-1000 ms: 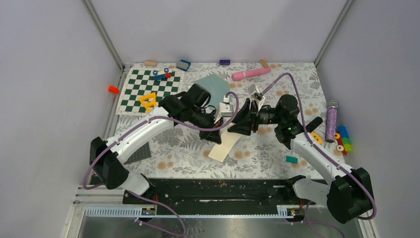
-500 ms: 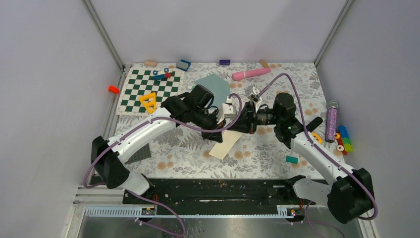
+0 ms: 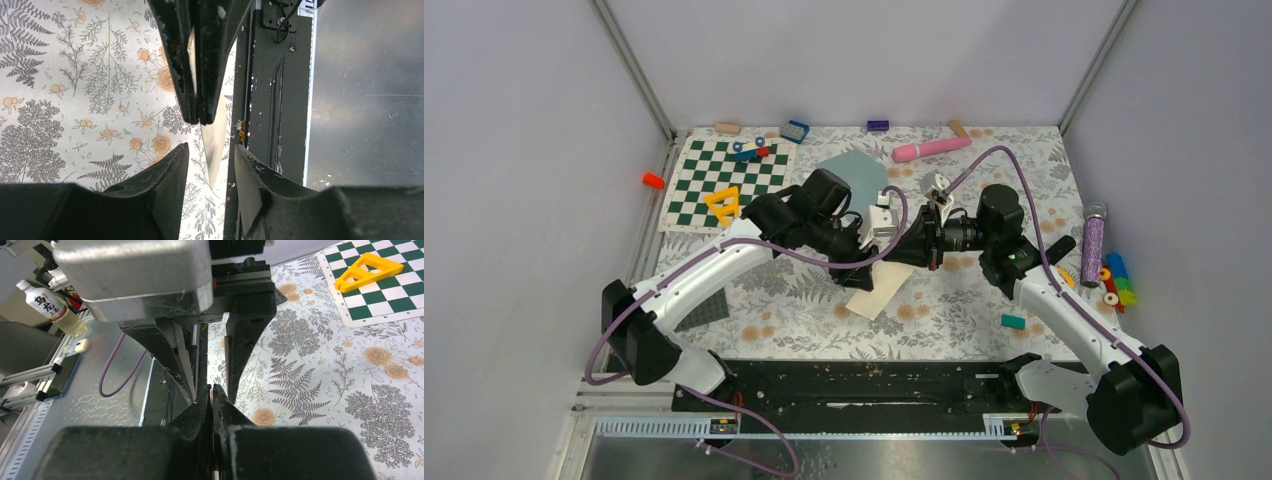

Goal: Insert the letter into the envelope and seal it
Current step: Fold the letter.

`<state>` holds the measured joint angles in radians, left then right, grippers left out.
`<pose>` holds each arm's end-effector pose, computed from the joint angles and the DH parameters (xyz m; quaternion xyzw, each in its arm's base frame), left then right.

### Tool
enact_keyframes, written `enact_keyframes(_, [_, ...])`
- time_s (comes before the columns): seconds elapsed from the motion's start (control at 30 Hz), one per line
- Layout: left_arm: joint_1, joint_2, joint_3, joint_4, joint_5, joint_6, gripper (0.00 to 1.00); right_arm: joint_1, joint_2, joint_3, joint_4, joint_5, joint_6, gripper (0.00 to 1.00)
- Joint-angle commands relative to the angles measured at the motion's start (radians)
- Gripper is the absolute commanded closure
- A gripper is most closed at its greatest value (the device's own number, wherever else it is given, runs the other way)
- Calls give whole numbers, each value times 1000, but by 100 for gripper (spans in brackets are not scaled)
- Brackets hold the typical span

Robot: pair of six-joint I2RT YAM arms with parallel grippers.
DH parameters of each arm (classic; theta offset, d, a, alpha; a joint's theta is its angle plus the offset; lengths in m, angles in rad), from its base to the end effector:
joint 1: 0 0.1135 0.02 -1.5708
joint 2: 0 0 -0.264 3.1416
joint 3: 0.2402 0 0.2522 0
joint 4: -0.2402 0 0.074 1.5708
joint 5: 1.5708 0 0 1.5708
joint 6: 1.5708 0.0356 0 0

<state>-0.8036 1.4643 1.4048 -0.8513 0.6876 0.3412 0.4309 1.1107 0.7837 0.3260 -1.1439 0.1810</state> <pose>0.1935 -0.2333 0.3411 0.5743 0.6895 -0.3803 0.2239 0.2070 0.1308 0.3281 -0.4537 0.5426 0.5441 0.4513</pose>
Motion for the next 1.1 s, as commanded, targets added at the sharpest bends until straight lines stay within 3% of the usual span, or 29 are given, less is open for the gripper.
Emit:
enact_keyframes(0.0, [3, -38, 64, 33, 0, -3, 58, 3, -5, 35, 12, -17, -13, 100])
enact_keyframes(0.23, [14, 10, 155, 37, 55, -38, 57, 3, 6, 20, 97, -64, 63, 100])
enact_keyframes(0.7, [15, 49, 125, 51, 113, -49, 98, -24, -22, -3, 152, 1, 93, 100])
enact_keyframes(0.93, [15, 22, 74, 51, 130, -36, 96, -68, -36, -25, 277, 33, 195, 100])
enact_keyframes(1.07, [15, 28, 65, 43, 145, -31, 86, -72, -36, -29, 305, 34, 224, 100])
